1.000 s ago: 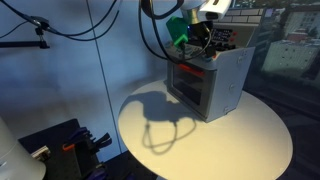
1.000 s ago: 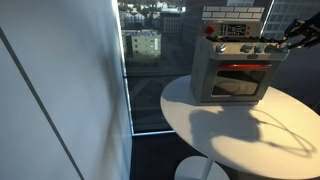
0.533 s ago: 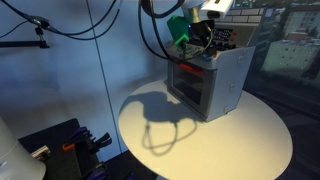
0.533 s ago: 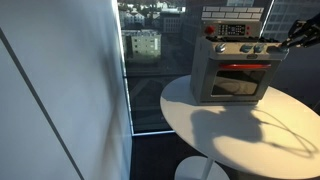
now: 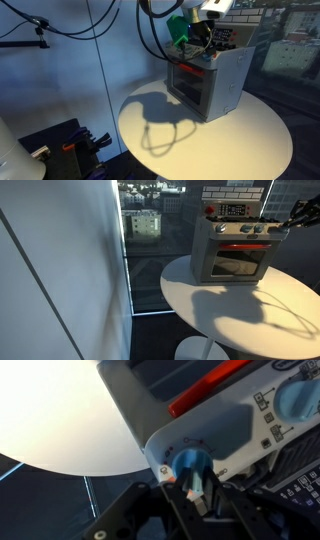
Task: Turn the knob on the right towards the left
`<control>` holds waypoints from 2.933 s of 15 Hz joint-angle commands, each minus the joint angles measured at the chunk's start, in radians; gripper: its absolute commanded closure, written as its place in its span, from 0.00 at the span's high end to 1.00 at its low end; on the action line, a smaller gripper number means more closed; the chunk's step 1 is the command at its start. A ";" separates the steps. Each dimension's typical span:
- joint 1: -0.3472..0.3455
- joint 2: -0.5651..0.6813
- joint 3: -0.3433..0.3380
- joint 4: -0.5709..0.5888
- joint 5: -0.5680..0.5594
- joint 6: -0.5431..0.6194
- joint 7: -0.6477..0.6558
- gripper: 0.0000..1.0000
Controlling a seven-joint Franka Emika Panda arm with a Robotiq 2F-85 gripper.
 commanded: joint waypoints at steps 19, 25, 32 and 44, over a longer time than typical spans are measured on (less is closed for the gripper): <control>0.011 -0.039 -0.009 -0.020 -0.365 -0.002 0.065 0.06; 0.013 -0.055 -0.013 -0.019 -0.491 -0.019 0.079 0.06; 0.013 -0.077 -0.018 -0.015 -0.573 -0.083 0.081 0.06; 0.014 -0.198 -0.022 0.009 -0.577 -0.561 0.041 0.31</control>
